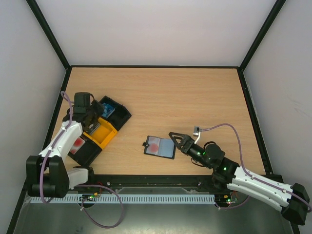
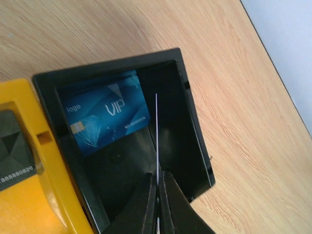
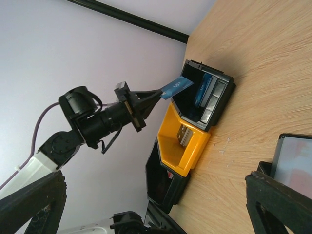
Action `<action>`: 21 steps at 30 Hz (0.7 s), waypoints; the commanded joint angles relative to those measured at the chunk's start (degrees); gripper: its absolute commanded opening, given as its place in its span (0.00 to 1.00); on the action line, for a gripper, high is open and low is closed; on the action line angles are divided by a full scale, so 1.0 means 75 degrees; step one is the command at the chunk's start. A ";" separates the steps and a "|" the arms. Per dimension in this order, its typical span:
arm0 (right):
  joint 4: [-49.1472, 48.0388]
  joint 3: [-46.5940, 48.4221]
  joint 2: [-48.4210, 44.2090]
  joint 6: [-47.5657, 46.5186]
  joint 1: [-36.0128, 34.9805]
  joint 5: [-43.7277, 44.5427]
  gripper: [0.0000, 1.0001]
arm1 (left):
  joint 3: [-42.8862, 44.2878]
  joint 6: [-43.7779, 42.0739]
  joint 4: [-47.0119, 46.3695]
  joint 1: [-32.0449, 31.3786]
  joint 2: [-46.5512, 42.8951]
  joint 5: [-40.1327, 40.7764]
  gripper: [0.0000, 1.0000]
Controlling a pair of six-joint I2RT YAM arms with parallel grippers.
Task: Take the credit cards out of the card holder
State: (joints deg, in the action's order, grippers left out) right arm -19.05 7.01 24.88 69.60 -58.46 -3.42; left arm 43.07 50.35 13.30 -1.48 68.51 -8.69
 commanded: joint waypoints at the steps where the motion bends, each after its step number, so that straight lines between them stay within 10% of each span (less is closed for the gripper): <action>1: -0.0259 0.0077 -0.0092 -0.0111 0.0013 0.0087 0.98 | 0.0328 -0.0036 -0.0038 0.0126 0.0267 0.0520 0.03; 21: -0.0314 0.0132 0.0198 -0.0208 0.0007 0.0356 0.98 | 0.0646 -0.0141 -0.0508 0.0173 0.1616 0.0445 0.03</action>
State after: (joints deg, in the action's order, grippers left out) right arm -20.05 7.01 26.41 69.17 -58.46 -2.33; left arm 45.58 50.30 10.57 -0.56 78.61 -4.64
